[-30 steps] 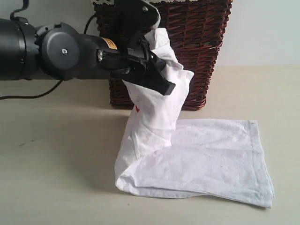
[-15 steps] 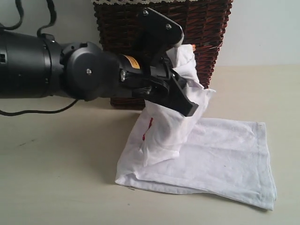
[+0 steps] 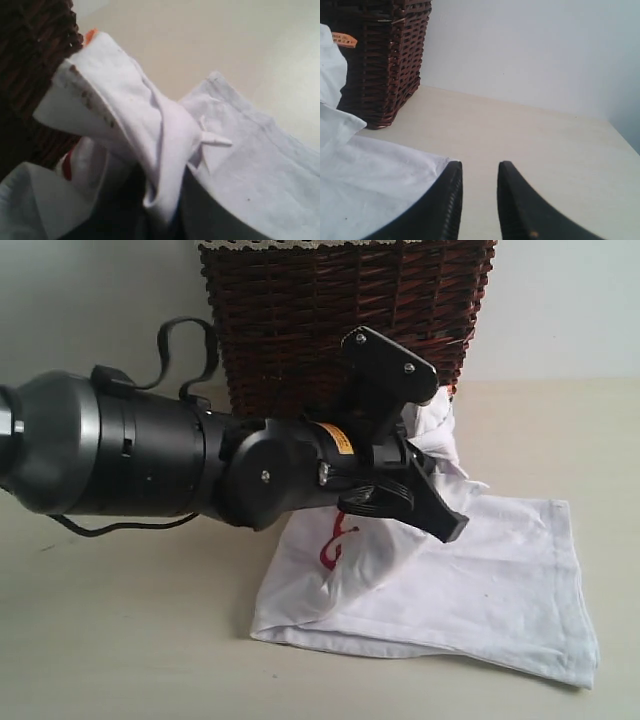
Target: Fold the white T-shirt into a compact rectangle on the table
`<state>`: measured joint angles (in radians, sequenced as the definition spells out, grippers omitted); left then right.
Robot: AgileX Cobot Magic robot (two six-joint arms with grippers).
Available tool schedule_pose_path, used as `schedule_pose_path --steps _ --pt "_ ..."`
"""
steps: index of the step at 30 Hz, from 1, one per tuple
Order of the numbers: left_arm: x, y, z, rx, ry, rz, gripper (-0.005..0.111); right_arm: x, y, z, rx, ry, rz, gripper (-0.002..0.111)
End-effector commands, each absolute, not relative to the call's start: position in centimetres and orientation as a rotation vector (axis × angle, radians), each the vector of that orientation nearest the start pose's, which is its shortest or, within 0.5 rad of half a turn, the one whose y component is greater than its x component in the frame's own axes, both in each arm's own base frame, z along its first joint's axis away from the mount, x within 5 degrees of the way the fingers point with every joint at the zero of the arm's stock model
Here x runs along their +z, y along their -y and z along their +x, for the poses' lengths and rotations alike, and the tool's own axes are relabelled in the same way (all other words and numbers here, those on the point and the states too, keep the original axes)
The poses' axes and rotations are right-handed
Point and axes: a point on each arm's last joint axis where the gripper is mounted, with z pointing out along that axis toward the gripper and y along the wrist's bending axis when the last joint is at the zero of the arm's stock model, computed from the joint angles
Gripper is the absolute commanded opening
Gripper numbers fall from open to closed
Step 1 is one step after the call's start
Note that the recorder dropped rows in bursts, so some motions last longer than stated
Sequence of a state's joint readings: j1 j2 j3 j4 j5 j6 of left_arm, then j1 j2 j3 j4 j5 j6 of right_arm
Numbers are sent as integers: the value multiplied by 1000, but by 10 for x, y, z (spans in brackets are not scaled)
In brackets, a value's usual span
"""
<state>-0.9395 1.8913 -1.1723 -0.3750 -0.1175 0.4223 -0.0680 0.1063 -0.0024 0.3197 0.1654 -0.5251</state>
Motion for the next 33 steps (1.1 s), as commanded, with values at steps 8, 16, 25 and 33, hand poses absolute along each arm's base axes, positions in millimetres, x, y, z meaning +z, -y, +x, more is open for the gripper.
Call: schedule_pose_path --steps 8,16,25,33 --pt "182 384 220 -563 -1756 998 0 193 0 64 -166 -1734 -156 25" --pt "162 420 207 -572 -1584 1115 51 193 0 64 -166 -1734 -156 25" --pt "173 427 210 -591 -1523 1065 78 193 0 64 -166 -1734 -156 25" --pt "188 373 272 -482 -1816 1018 40 193 0 64 -166 -1734 -156 25"
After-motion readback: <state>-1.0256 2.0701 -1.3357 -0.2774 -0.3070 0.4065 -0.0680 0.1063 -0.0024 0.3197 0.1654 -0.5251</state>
